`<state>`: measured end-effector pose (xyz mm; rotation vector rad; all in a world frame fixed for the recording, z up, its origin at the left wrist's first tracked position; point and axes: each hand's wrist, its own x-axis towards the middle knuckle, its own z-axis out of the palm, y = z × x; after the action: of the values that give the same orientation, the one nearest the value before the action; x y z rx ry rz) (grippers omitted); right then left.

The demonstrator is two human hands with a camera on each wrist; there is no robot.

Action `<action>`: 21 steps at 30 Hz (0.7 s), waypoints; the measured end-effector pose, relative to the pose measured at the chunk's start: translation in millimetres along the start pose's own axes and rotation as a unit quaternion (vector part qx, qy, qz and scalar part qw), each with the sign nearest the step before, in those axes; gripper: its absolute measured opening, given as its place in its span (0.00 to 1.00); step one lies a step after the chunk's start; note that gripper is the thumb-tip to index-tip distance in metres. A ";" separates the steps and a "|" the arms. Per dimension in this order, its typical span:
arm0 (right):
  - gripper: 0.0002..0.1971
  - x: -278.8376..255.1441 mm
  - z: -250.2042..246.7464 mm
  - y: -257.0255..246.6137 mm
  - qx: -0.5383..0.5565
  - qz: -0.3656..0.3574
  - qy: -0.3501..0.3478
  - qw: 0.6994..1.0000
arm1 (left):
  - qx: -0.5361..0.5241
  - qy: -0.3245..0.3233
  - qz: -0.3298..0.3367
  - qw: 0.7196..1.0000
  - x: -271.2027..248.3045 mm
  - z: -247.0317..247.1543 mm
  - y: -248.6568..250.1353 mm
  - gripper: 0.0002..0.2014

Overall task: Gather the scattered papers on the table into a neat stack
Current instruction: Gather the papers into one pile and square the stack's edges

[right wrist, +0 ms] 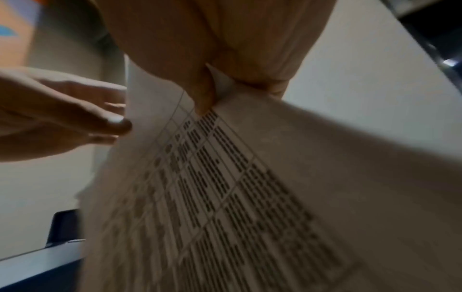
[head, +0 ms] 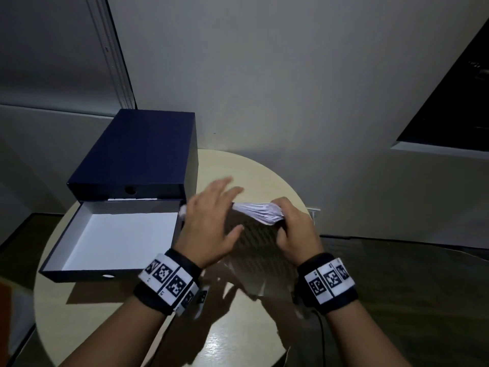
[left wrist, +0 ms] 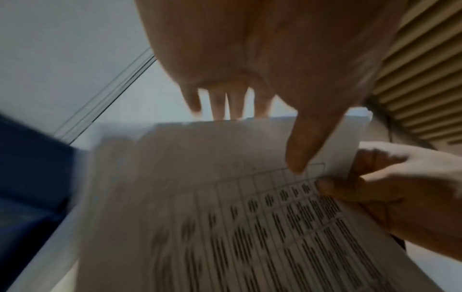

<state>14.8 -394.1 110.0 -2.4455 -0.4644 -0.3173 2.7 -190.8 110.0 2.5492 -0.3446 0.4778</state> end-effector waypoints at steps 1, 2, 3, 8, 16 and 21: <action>0.22 4.8 -5.5 -6.0 -0.032 -0.028 -0.033 0.999 | -0.034 -0.049 0.012 0.998 4.6 0.6 -1.4 0.26; 0.21 7.9 -9.4 -9.0 -0.060 -0.052 -0.056 0.995 | -0.081 -0.081 0.003 0.993 7.3 0.1 -2.5 0.21; 0.20 8.8 -12.8 -11.0 -0.083 -0.070 -0.061 0.992 | -0.121 -0.087 -0.018 0.989 8.6 2.6 -8.2 0.17; 0.36 -15.7 -22.0 28.9 -0.141 0.064 0.079 0.985 | -0.253 -0.034 -0.123 0.959 -5.8 8.7 -31.2 0.24; 0.22 -67.9 -12.2 107.6 0.445 0.364 0.043 0.817 | -0.538 0.022 -0.275 0.796 -24.2 10.9 -30.2 0.12; 0.13 -77.1 7.5 112.6 0.372 0.370 0.084 0.847 | -0.440 0.015 -0.281 0.852 -40.7 40.0 -54.6 0.21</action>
<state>-9.4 -492.7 18.5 -1.6334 0.3962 0.0021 -5.5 -160.6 37.4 1.6142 0.1848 0.0785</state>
